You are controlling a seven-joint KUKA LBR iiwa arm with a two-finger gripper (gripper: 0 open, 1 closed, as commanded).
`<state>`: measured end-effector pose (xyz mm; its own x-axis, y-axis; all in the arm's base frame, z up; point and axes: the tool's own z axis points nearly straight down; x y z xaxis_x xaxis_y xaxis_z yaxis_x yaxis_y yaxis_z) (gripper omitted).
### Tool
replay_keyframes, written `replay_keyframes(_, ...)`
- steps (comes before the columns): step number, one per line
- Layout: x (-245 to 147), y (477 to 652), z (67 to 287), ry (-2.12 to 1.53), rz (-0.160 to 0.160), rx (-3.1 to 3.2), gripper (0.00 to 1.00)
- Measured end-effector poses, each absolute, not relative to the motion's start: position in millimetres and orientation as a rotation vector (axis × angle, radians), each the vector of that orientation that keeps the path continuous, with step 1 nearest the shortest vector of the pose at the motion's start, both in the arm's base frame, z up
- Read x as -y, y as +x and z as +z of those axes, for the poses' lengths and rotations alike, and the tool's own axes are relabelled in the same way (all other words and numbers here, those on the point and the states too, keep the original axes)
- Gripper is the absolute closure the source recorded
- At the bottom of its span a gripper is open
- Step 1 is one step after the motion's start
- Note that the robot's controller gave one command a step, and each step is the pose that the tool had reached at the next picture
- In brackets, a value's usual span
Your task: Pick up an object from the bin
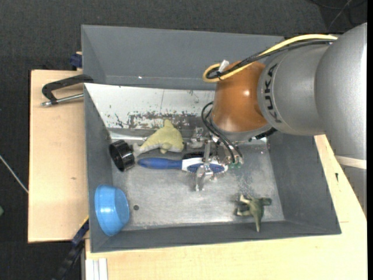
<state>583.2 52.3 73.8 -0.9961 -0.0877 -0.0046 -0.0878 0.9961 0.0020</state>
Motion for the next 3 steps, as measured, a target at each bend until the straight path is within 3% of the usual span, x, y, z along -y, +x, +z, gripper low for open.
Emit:
replay_keyframes(1,-53,586.3,76,-0.136,0.004,-3.122,1.0)
replay_keyframes(2,-53,588.1,95,-0.137,0.002,-3.131,1.0)
replay_keyframes(3,-54,590.4,150,-0.137,0.002,-3.128,1.0)
